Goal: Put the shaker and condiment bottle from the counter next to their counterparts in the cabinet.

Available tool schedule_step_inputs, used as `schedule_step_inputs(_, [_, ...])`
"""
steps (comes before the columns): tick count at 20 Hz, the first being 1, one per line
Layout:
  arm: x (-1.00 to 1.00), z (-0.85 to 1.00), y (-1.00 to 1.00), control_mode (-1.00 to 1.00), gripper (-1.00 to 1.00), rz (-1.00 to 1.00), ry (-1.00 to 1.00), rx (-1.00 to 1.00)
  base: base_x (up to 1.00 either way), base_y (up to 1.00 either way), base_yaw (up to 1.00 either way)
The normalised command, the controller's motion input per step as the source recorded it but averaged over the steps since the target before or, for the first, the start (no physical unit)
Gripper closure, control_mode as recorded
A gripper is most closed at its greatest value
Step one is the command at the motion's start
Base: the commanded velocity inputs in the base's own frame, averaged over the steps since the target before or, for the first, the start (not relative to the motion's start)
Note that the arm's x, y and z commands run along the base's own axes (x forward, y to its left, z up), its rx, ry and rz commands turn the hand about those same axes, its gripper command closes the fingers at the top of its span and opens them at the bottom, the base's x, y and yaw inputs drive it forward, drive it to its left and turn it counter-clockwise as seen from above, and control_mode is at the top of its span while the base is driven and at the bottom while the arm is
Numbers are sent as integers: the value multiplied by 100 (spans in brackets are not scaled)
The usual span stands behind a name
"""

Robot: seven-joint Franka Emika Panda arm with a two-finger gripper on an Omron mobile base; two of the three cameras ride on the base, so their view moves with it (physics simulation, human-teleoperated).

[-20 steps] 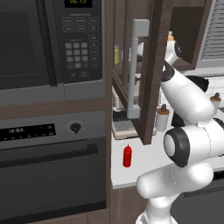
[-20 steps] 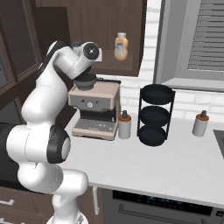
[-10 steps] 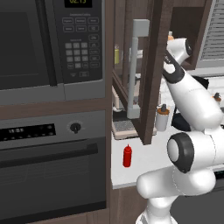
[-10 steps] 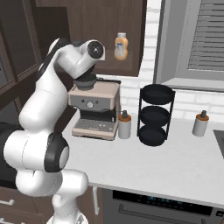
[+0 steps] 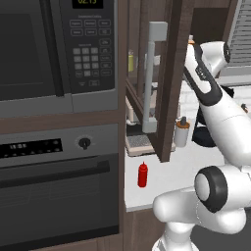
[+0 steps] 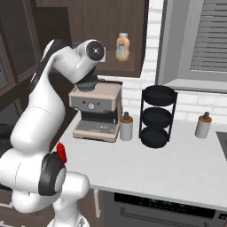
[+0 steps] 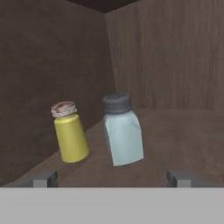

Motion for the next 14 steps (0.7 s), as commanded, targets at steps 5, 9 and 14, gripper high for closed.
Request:
schedule_step_inputs(5, [-58, 14, -15, -100, -100, 0, -1, 3, 0, 0, 0])
schedule_step_inputs(9, [-63, 14, -13, -100, -100, 0, -2, 3, 0, 0, 0])
schedule_step_inputs(14, [-67, 3, -5, -100, -100, 0, -2, 1, 0, 0, 0])
